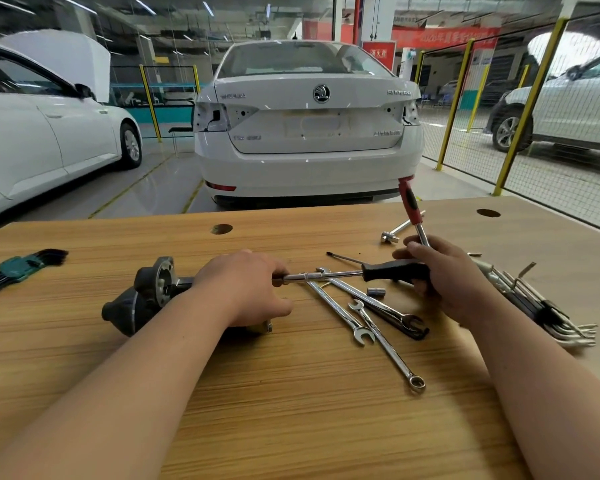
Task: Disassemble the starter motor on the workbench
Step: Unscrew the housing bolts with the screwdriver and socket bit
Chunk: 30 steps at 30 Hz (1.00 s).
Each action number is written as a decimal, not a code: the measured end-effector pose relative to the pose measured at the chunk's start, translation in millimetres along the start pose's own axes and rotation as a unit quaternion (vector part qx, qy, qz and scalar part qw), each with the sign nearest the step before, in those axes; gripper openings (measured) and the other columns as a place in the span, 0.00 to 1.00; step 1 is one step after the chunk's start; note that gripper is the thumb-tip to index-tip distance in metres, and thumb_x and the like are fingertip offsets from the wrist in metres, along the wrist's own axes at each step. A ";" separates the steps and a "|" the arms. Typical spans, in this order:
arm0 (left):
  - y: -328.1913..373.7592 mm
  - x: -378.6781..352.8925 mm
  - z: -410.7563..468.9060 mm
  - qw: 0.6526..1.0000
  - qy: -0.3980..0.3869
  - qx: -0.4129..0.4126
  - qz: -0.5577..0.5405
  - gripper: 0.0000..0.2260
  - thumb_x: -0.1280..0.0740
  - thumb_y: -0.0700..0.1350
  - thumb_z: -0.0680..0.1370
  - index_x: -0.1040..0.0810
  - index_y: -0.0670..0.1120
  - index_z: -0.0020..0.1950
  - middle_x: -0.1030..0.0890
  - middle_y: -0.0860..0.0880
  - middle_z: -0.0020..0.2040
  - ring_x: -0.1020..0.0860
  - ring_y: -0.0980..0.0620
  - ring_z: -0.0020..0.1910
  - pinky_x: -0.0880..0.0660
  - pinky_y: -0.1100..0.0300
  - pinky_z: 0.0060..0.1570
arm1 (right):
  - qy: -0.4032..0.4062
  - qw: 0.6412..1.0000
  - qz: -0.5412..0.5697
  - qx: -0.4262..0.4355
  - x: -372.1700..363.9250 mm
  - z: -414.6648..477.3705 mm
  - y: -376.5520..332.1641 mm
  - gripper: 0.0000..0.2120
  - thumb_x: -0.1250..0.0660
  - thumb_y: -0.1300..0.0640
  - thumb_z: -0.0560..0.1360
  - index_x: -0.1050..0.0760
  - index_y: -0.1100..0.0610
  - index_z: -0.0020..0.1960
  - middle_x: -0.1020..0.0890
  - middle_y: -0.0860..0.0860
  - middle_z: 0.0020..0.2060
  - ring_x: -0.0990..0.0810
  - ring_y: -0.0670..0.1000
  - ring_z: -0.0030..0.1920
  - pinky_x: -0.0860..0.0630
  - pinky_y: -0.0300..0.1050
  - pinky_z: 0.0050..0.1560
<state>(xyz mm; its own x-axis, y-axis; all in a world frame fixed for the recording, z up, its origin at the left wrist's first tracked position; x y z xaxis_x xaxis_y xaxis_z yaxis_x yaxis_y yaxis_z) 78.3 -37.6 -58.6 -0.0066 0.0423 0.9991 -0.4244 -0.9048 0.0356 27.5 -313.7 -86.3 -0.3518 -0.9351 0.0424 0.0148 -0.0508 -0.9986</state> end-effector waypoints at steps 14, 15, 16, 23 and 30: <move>4.5 2.0 -5.8 0.999 0.028 -0.008 -0.012 0.23 0.35 0.66 0.70 0.29 0.64 0.63 0.25 0.57 0.60 0.29 0.54 0.54 0.32 0.58 0.45 | -0.040 0.995 0.084 -0.020 -0.8 -1.1 2.1 0.16 0.40 0.71 0.77 0.25 0.53 0.55 0.24 0.56 0.60 0.24 0.58 0.58 0.28 0.54 0.59; 4.5 1.7 -4.9 1.000 0.017 -0.002 0.000 0.23 0.36 0.67 0.70 0.30 0.65 0.64 0.25 0.55 0.60 0.28 0.53 0.55 0.32 0.57 0.45 | -0.040 0.996 0.079 -0.014 -0.9 -1.9 1.2 0.16 0.40 0.71 0.77 0.25 0.53 0.55 0.24 0.57 0.60 0.25 0.58 0.57 0.28 0.54 0.57; 4.2 1.5 -3.9 1.000 0.009 0.002 0.007 0.24 0.36 0.67 0.69 0.30 0.65 0.64 0.26 0.54 0.60 0.28 0.52 0.55 0.31 0.57 0.45 | -0.040 0.997 0.070 -0.007 -1.2 -2.7 0.0 0.15 0.39 0.70 0.77 0.25 0.52 0.55 0.24 0.57 0.60 0.25 0.57 0.57 0.28 0.52 0.55; 2.1 0.1 -4.7 1.000 0.023 0.009 -0.005 0.22 0.36 0.67 0.69 0.28 0.65 0.61 0.26 0.56 0.53 0.30 0.53 0.48 0.30 0.57 0.42 | 0.047 0.994 -0.096 -0.021 0.9 2.6 2.1 0.08 0.39 0.49 0.82 0.23 0.51 0.53 0.17 0.54 0.42 0.27 0.46 0.24 0.30 0.40 0.24; 2.3 1.3 -10.8 0.997 0.056 -0.014 -0.045 0.20 0.35 0.64 0.71 0.26 0.64 0.61 0.23 0.61 0.54 0.29 0.57 0.50 0.31 0.58 0.41 | 0.021 0.998 0.001 -0.057 0.0 2.7 2.5 0.06 0.36 0.61 0.79 0.24 0.53 0.53 0.20 0.58 0.53 0.21 0.53 0.43 0.25 0.43 0.35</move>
<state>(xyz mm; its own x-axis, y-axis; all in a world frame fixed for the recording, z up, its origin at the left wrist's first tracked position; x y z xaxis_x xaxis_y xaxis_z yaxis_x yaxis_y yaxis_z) 67.5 -35.0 -57.5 -0.0682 0.1725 0.9826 -0.4534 -0.8827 0.1235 30.1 -314.8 -88.7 -0.3906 -0.9196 0.0414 -0.0894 -0.0068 -0.9960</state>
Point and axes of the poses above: each hand's wrist, its own z-axis towards the middle knuckle, its own x-axis out of the back of the hand, y = z × x, the point moved 4 cm from there along z, towards the middle knuckle
